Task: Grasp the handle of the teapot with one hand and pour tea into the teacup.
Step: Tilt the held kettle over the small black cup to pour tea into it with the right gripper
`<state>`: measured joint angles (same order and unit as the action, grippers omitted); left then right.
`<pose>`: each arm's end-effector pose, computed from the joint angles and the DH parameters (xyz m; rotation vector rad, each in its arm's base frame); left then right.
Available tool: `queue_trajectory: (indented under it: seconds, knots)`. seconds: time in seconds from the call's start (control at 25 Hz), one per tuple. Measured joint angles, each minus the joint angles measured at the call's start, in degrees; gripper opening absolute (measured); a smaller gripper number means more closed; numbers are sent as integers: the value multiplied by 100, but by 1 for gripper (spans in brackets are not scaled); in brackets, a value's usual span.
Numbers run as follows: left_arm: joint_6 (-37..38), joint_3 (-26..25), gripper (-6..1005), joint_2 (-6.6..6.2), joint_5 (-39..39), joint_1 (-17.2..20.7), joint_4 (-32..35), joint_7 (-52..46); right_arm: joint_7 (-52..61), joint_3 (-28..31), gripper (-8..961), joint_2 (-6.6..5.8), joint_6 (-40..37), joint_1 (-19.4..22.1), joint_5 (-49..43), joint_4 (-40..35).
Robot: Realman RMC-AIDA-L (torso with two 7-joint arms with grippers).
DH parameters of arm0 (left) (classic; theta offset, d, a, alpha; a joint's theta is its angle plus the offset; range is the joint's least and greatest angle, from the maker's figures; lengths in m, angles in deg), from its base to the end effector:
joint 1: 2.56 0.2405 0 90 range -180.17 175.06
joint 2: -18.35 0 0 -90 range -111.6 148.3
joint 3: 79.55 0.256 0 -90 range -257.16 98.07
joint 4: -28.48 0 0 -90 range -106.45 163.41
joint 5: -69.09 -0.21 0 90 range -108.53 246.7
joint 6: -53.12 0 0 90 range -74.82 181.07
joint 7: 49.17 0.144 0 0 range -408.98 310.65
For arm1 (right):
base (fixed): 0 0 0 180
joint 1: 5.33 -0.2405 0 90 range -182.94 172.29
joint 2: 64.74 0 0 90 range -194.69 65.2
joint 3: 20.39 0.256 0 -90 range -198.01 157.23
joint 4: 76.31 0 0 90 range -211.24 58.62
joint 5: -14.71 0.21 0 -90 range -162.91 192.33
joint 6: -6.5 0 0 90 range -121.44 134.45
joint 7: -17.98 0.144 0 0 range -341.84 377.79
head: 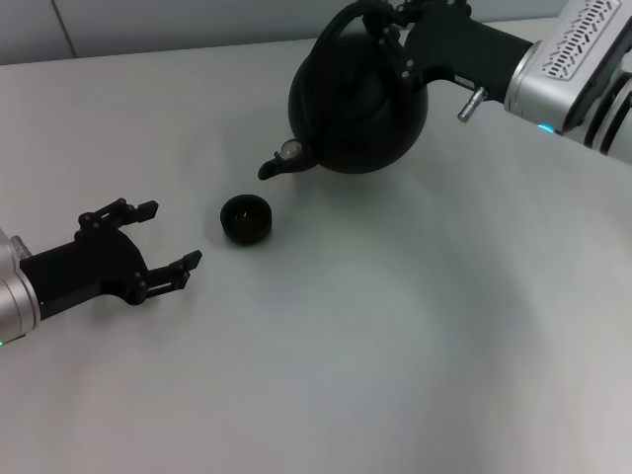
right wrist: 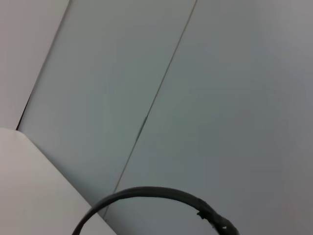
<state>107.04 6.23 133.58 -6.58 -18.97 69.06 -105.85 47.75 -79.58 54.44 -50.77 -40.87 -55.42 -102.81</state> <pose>-0.2981 0.3186 -0.0436 -2.5303 -0.2992 -0.3658 0.2302 0.4106 -0.0125 -2.1957 -0.0640 0.5368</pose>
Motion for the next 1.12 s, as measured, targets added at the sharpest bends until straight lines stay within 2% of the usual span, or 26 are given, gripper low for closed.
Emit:
queue_trajectory:
  seconds: [1.12]
  knots:
    - [2,0,843,-1,0,-3,-24,-10,-30,-510,73,26,256,7,-1,-358]
